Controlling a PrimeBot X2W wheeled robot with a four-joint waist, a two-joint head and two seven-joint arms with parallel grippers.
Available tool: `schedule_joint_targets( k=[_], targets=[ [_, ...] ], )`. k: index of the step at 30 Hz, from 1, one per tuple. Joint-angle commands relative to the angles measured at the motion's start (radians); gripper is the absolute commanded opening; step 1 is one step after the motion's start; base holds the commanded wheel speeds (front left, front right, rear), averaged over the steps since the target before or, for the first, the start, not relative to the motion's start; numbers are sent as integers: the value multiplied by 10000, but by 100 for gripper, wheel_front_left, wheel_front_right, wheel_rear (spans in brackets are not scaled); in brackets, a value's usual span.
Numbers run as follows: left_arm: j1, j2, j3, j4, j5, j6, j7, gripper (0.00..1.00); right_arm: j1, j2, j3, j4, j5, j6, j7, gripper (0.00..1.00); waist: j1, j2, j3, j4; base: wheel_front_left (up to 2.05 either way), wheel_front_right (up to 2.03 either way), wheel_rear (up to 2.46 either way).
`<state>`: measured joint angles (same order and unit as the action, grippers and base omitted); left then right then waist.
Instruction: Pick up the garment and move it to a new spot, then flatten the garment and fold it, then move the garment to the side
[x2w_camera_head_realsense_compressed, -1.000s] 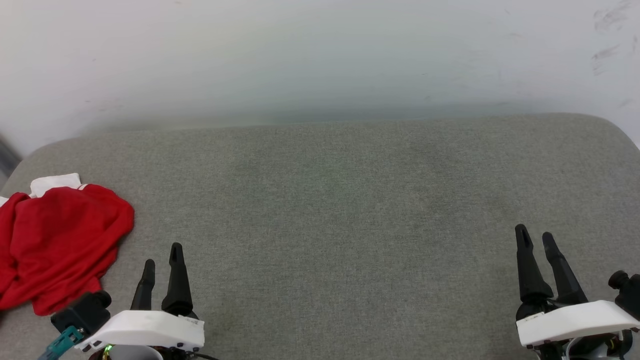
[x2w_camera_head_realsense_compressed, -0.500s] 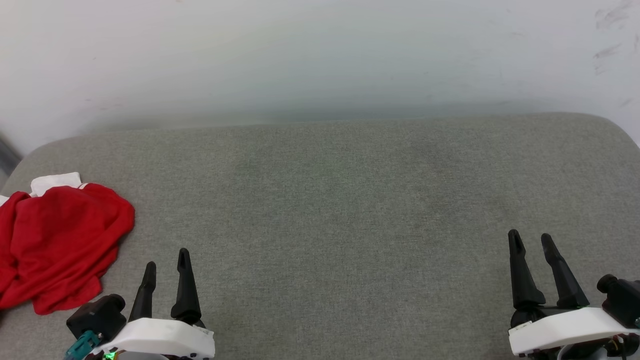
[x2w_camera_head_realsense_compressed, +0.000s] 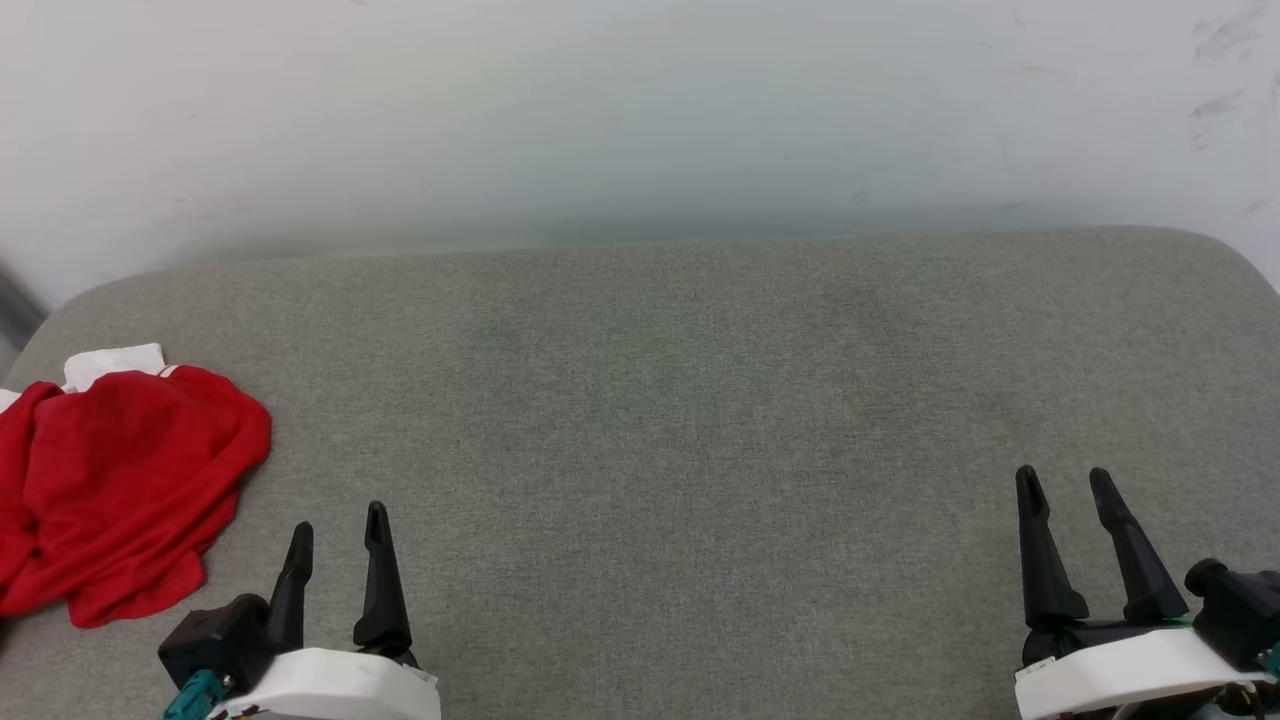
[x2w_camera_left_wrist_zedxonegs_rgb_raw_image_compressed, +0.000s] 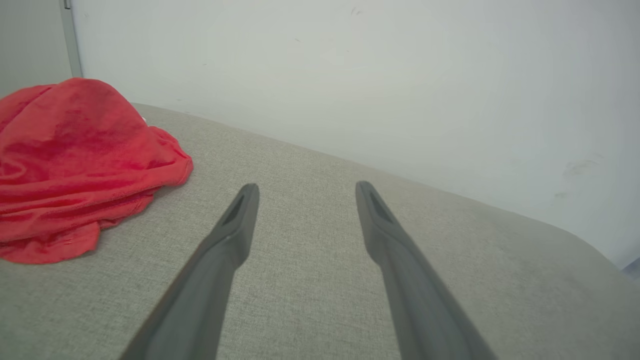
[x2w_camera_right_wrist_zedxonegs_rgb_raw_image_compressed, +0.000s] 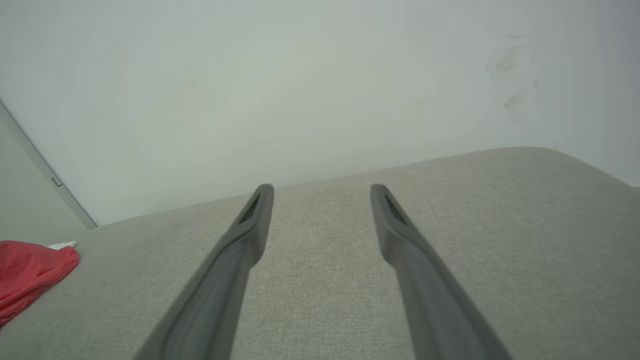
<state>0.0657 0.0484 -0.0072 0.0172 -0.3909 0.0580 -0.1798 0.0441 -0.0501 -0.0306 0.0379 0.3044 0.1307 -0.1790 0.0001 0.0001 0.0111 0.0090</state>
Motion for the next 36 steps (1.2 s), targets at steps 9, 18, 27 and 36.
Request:
schedule_joint_targets(
  k=[9, 18, 27, 36],
  targets=[
    [172, 24, -118, -57, 866, -112, -292, 100, 157, -5, 10, -240, -832, 0, -291, 100, 0, -1, -19, -17, 0, 0, 0],
    [253, 25, -208, 113, 1480, -189, -465, 100, 271, -4, -67, -208, -1449, 0, -467, 100, -1, -1, -4, -20, 0, 0, 0],
    [372, 27, -175, 261, 1971, -164, -638, 100, 380, -1, -12, -191, -1993, 0, -638, 100, -1, -1, -21, -74, 0, 0, 0],
    [514, 26, -205, 288, 2415, -175, -812, 100, 525, 0, -23, -243, -2357, -1, -812, 100, -1, -1, -64, -20, 0, 0, 0]
  ],
)
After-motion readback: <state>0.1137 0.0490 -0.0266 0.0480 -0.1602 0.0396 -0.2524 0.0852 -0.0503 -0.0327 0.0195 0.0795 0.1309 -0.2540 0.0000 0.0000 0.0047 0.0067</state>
